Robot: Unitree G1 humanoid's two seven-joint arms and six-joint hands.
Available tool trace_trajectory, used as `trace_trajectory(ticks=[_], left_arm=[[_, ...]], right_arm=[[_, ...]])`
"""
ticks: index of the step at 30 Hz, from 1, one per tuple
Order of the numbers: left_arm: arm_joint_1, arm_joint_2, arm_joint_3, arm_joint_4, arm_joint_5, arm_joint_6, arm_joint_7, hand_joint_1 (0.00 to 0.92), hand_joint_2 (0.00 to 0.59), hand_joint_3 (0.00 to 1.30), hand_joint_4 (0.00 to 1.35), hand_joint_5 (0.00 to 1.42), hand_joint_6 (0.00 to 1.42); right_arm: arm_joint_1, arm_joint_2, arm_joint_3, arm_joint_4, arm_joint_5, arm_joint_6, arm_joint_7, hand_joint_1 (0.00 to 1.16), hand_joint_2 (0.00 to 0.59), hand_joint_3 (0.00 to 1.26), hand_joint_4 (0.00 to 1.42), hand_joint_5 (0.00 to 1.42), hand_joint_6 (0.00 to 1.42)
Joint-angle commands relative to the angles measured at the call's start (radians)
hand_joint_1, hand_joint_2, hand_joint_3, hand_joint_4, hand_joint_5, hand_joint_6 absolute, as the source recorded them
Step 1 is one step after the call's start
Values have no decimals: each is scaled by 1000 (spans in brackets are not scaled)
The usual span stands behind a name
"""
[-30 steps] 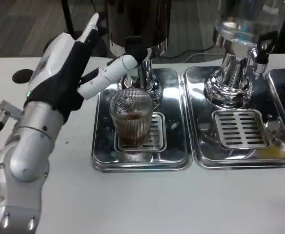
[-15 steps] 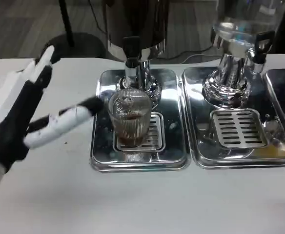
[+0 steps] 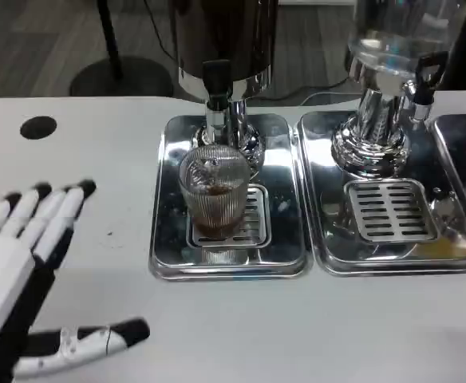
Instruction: Grasp the cup under the faucet to collect the drink, then remove the cup.
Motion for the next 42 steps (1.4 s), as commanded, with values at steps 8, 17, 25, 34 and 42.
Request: trace_trajectory(ticks=[8,17,25,34,42], left_arm=[[33,60,39,205,-20,-146,102,0,0,0,0,0,0],[6,96,48,256,-83,-188,80,0,0,0,0,0,0],[22,101,82,272,-112,-217,81,0,0,0,0,0,0],[87,88,147,236,-126,-226,75,0,0,0,0,0,0],[122,75,187,210,-137,-223,65,0,0,0,0,0,0]], right_arm=[[-19,18,59,10,-44,14,-28,729,378,293,290,246,150],[-119,-22,124,66,-68,69,-11,734,266,220,243,236,176],[-221,-62,189,174,-4,98,14,765,214,144,194,197,197],[-373,-102,259,345,55,116,40,812,191,86,153,177,216],[-461,-129,304,448,106,119,74,781,181,0,1,1,77]])
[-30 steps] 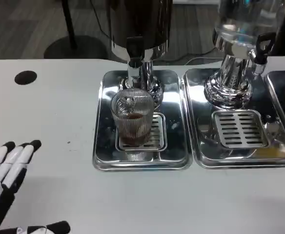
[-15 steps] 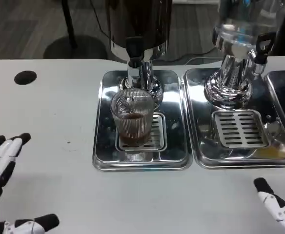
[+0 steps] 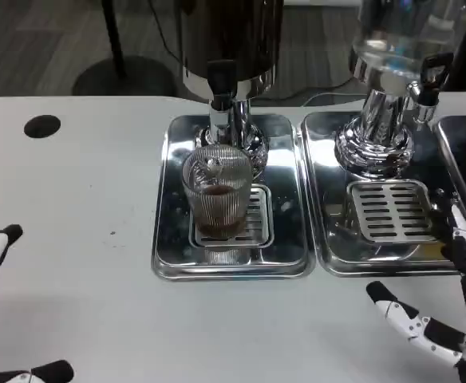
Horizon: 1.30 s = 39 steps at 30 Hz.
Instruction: Grasp the cup under the faucet to collect the drink, then remove the cup.
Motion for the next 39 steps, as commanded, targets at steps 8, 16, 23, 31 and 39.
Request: trace_trajectory(ticks=[8,16,23,31,39], left_arm=[[38,-27,49,-42,-8,8,-32,0,1,0,0,0,0],[37,-47,51,-64,1,24,-45,0,7,0,0,0,0],[30,-54,42,-81,10,34,-57,0,2,0,0,0,0],[45,-72,45,-106,18,41,-65,0,3,0,0,0,0],[64,-84,57,-114,18,38,-60,0,1,0,0,0,0]], right_arm=[[-100,-32,59,108,117,8,98,735,187,0,0,0,9],[-126,-41,82,144,175,8,167,736,177,0,0,0,0],[-133,-36,86,154,188,5,179,788,177,0,0,0,45],[-181,-20,86,187,179,-6,149,835,171,12,81,78,103],[-253,-14,100,216,171,15,150,842,165,26,103,96,123]])
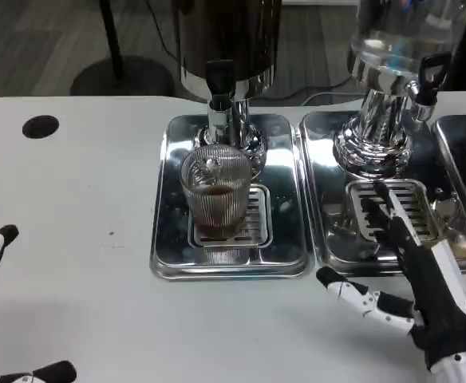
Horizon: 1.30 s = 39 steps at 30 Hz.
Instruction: Grasp the cup under the faucet to collect the drink, then remove the cup.
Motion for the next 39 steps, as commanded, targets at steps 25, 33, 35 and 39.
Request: trace_trajectory(ticks=[25,33,35,39], left_arm=[[76,-29,90,-21,2,-40,-10,0,0,0,0,0,0],[101,-41,106,-35,0,-43,-7,0,0,0,0,0,0],[102,-43,109,-35,0,-44,-7,0,0,0,0,0,0],[107,-49,115,-36,-1,-45,-10,0,0,0,0,0,0]], right_arm=[[-238,111,111,252,-31,-6,-56,852,168,43,119,121,144],[-310,121,120,338,-25,-22,-69,852,168,43,128,133,148],[-325,122,120,356,-24,-26,-71,853,168,43,129,134,148],[-365,129,119,401,-20,-31,-74,854,168,43,129,138,149]])
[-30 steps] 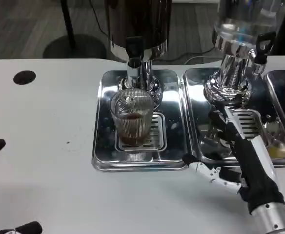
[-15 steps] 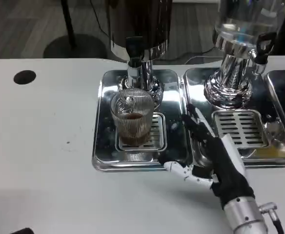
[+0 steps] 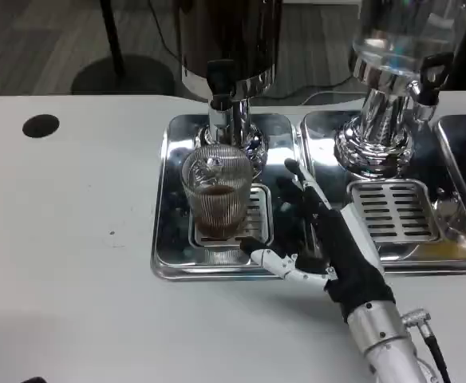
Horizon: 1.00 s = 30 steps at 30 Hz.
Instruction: Grasp the cup under the faucet to collect the drink, then remove the cup.
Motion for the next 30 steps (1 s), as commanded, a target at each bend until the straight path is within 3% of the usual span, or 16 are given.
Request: trace_trajectory(ticks=[1,11,30], left_arm=[[14,-10,13,-10,0,-7,-10,0,0,0,0,0,0],[33,-17,30,-1,-6,-11,-7,0,0,0,0,0,0],[48,-33,33,-7,-6,-10,-7,0,0,0,0,0,0]], right_arm=[[-53,10,-3,56,11,-25,-14,854,168,43,129,140,150],[-160,44,7,186,5,-32,-30,856,169,43,129,147,165],[-298,76,5,370,9,-41,-54,855,179,43,129,147,170]])
